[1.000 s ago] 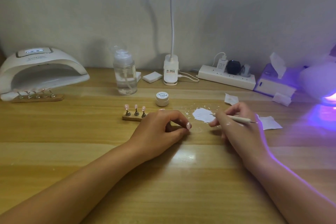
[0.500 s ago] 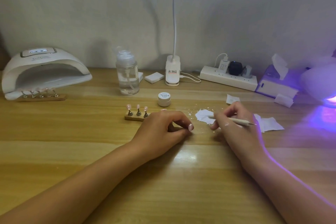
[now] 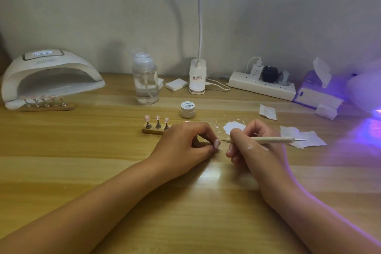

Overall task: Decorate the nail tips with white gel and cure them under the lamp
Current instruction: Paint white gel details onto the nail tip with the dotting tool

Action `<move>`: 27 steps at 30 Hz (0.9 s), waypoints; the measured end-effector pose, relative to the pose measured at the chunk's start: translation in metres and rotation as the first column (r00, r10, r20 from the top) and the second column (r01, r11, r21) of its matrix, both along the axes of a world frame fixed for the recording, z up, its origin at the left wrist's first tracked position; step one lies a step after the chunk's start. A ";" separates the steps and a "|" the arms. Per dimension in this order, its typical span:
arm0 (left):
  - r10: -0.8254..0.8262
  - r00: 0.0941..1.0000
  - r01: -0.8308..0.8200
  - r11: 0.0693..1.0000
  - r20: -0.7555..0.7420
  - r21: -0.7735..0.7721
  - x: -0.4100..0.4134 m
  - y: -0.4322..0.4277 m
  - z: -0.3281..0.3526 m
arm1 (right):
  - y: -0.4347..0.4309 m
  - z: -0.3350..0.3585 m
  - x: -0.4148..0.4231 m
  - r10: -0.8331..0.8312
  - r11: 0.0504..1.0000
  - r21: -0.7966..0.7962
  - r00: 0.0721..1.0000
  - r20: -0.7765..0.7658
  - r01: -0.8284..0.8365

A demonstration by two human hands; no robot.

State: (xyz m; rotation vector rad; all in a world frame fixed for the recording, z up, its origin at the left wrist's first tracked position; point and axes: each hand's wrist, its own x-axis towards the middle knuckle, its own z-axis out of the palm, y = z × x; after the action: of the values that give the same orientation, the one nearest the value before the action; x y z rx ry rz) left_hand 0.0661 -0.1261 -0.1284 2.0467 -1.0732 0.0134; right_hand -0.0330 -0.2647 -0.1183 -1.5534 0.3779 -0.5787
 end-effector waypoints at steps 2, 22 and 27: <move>0.001 1.000 -0.001 1.000 -0.008 -0.005 0.000 -0.001 0.000 | 0.000 -0.001 0.000 0.008 1.000 -0.003 1.000 -0.005 -0.008; -0.004 1.000 0.004 1.000 0.003 0.007 0.000 -0.001 0.002 | 0.001 -0.004 0.004 0.030 0.998 -0.059 1.000 -0.004 -0.030; -0.002 1.000 0.002 1.000 -0.004 0.004 0.001 0.000 0.001 | -0.001 -0.006 0.003 0.018 0.999 -0.049 1.000 0.014 -0.017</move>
State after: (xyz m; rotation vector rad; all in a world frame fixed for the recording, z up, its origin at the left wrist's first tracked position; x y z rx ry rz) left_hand 0.0666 -0.1265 -0.1276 2.0492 -1.0735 0.0064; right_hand -0.0299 -0.2658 -0.1239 -1.5969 0.3408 -0.5895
